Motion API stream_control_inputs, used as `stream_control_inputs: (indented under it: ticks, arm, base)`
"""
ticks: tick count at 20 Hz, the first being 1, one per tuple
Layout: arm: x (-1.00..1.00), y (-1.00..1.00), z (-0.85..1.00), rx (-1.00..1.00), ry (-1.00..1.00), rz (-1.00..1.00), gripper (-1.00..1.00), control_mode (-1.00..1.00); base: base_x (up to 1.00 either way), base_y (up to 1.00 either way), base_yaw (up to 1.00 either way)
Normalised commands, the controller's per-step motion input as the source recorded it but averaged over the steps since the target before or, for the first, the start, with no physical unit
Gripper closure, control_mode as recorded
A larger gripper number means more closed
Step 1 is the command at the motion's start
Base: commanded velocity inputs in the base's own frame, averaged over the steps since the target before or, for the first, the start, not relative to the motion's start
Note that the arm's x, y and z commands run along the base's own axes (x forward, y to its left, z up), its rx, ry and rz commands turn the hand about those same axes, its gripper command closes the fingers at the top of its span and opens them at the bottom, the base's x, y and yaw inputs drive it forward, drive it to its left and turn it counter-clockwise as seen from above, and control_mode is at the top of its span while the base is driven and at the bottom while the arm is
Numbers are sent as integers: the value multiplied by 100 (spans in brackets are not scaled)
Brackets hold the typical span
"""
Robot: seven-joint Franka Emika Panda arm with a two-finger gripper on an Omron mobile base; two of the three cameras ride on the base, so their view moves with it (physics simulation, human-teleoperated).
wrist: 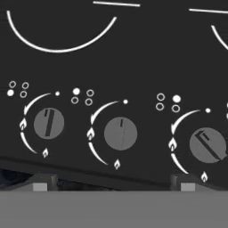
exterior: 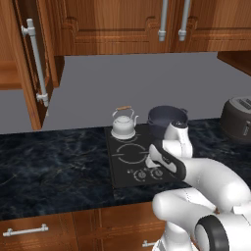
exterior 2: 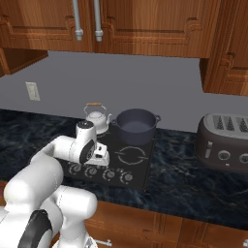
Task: Pick the kettle from the cabinet and place it on a stove burner. Then pick the pot from the counter and place it on another stove burner. Finally, turn both burners on.
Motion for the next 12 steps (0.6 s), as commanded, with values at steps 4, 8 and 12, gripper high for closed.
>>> stream_control_inputs:
  ticks: [4,8,12]
  arm:
    - [-33,0,-1,0,0,-2,-100,-100]
    - [-1,4,-13,0,0,0,-100,-100]
    - [0,3,-24,0,-3,0,-100,-100]
  base:
    - [0,0,0]
    - [0,0,0]
    - [0,0,0]
